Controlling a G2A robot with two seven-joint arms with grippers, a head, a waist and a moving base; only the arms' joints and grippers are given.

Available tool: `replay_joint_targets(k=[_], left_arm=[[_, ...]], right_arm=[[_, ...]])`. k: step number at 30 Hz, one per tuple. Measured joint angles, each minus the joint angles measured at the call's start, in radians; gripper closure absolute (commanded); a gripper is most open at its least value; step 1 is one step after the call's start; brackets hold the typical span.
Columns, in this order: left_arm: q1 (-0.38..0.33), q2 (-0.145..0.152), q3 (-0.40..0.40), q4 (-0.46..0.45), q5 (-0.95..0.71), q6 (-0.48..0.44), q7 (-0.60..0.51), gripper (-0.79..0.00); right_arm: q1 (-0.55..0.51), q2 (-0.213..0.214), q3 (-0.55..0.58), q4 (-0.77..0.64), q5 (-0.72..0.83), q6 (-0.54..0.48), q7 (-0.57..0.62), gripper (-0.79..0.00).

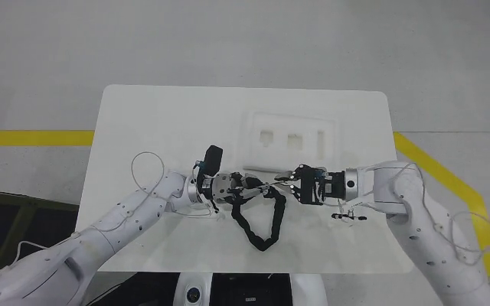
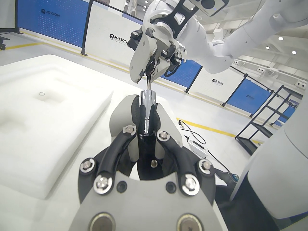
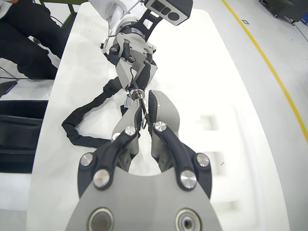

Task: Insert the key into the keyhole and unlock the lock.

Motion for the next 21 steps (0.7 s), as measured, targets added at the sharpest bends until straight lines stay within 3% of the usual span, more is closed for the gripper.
replay_joint_targets(k=[13, 21], left_arm=[[0.025, 0.017, -0.113, -0.091, 0.259, 0.141, -0.009, 0.0], [0.064, 0.04, -0.181, -0.166, 0.344, 0.184, -0.033, 0.0]], right_arm=[[0.044, 0.003, -0.067, 0.016, 0.311, 0.111, 0.262, 0.0], [0.064, 0.002, -0.086, 0.009, 0.436, 0.189, 0.34, 0.0]])
